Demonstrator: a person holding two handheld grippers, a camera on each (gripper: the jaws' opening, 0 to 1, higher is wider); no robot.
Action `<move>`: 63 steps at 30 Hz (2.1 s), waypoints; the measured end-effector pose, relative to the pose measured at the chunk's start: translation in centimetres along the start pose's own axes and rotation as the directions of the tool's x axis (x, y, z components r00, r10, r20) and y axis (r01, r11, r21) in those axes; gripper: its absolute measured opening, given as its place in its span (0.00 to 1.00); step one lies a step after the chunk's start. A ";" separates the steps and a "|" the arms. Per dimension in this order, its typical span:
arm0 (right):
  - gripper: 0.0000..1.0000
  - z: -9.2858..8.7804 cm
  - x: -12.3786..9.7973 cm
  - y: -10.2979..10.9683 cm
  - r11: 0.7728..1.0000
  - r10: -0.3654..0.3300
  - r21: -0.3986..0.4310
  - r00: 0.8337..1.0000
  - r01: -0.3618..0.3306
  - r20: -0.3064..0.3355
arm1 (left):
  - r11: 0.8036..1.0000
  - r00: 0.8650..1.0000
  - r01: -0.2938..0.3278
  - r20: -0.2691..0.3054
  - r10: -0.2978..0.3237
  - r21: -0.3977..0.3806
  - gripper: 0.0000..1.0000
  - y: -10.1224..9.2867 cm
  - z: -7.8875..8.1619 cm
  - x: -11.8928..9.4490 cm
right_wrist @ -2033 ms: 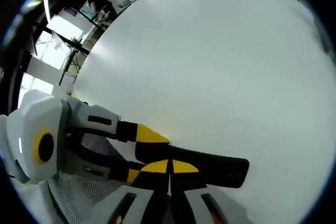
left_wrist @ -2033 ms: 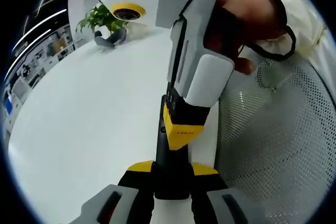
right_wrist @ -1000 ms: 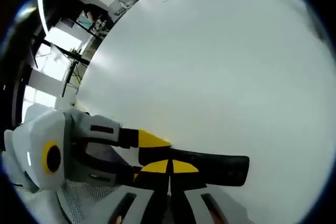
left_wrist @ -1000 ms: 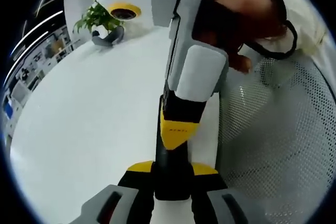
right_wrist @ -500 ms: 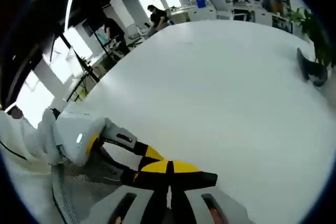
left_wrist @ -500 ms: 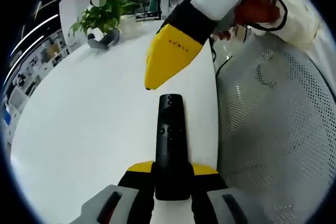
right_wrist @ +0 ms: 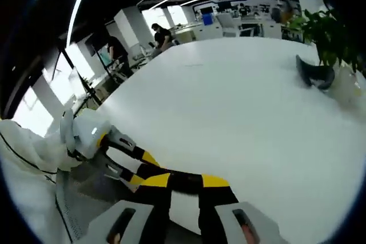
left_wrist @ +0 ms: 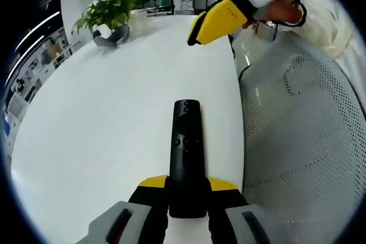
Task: Press the specified remote control buttons in sequence, fully releasing each button before pressing the next.
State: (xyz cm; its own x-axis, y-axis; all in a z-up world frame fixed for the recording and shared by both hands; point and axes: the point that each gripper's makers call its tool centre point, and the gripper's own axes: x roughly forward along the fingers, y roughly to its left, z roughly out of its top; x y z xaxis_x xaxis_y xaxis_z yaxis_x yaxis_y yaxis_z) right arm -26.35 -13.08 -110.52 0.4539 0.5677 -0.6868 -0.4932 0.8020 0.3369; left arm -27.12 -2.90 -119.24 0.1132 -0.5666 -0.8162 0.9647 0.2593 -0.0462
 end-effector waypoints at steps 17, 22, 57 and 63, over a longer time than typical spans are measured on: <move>0.44 -1.9 -1.2 -2.3 0.987 -0.150 -0.043 0.986 0.153 0.069 | 0.998 0.998 0.005 -0.070 -0.001 0.066 0.24 3.5 -0.1 0.0; 0.46 -0.7 -1.7 -3.3 0.967 -0.230 -0.081 0.963 0.243 0.142 | 0.998 0.997 -0.002 -0.071 0.007 0.066 0.24 4.8 0.1 -0.1; 0.98 0.5 -3.5 -7.0 0.894 -0.429 -0.029 0.872 0.448 0.236 | 0.994 0.989 -0.090 -0.115 0.096 0.056 0.23 16.2 0.4 -1.8; 0.98 -0.8 -3.1 -7.9 0.887 -0.456 0.007 0.875 0.461 0.162 | 0.996 0.990 -0.079 -0.116 0.083 0.043 0.23 17.3 0.3 -1.5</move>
State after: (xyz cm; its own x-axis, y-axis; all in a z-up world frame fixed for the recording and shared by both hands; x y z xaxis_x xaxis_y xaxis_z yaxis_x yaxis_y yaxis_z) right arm -24.47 -21.36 -111.56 0.7420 0.1610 -0.6507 -0.2234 0.9746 -0.0135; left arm -10.51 2.19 -118.59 0.1649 -0.4485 -0.8784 0.9620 0.2697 0.0429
